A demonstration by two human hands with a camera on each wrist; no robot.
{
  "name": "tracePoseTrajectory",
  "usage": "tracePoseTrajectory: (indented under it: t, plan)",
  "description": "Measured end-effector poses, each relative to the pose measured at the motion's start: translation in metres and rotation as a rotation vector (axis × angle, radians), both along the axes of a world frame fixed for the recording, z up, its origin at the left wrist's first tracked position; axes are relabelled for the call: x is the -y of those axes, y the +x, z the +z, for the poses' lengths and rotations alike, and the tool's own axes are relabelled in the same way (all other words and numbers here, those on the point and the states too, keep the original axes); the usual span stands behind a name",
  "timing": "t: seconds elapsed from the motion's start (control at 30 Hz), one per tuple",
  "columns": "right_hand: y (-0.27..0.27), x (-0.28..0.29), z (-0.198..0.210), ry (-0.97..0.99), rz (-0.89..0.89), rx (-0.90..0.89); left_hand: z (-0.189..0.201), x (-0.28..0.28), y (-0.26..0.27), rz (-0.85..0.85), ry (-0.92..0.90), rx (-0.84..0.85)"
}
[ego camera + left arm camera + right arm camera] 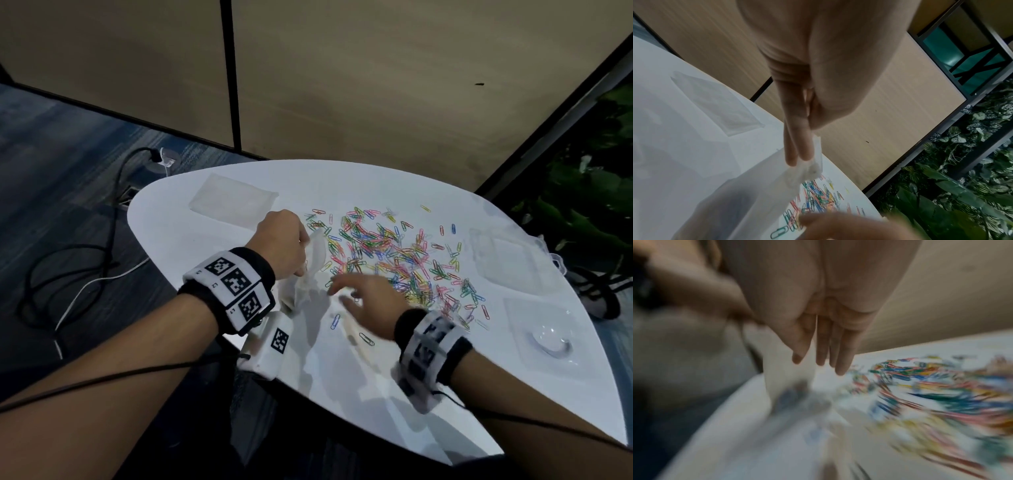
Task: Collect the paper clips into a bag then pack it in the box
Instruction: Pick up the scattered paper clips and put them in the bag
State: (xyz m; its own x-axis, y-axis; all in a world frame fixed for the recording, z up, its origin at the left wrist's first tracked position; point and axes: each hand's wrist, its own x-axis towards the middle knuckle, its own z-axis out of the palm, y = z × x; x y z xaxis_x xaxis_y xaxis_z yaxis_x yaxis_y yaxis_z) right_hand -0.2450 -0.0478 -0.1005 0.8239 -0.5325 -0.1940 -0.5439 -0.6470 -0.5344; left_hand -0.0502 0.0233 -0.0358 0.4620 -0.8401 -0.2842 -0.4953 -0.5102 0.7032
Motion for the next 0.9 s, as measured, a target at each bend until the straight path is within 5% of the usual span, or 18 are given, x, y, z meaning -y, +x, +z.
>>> tracePoseTrajectory:
  t: [0.1, 0.17, 0.33, 0.5, 0.77, 0.9]
  plan:
    - [-0.031, -0.021, -0.049, -0.262, 0.476, -0.281, 0.001, -0.003, 0.005, -0.027, 0.006, 0.039]
    - [-0.051, -0.025, -0.071, -0.365, 0.53, -0.327, 0.002, -0.004, 0.007, -0.032, 0.013, 0.056]
    - [-0.079, 0.004, -0.08, -0.555, 0.33, -0.342, 0.002, -0.001, 0.0, -0.02, 0.018, 0.07]
    - [-0.079, 0.036, -0.077, -0.468, 0.095, -0.516, -0.003, 0.004, -0.009, -0.031, 0.031, 0.04]
    - [-0.056, 0.043, -0.056, -0.479, 0.049, -0.395, -0.006, 0.011, -0.012, -0.042, 0.045, 0.041]
    - [-0.058, 0.061, -0.048, -0.328, -0.191, -0.403, -0.003, 0.014, -0.02, -0.095, 0.064, 0.05]
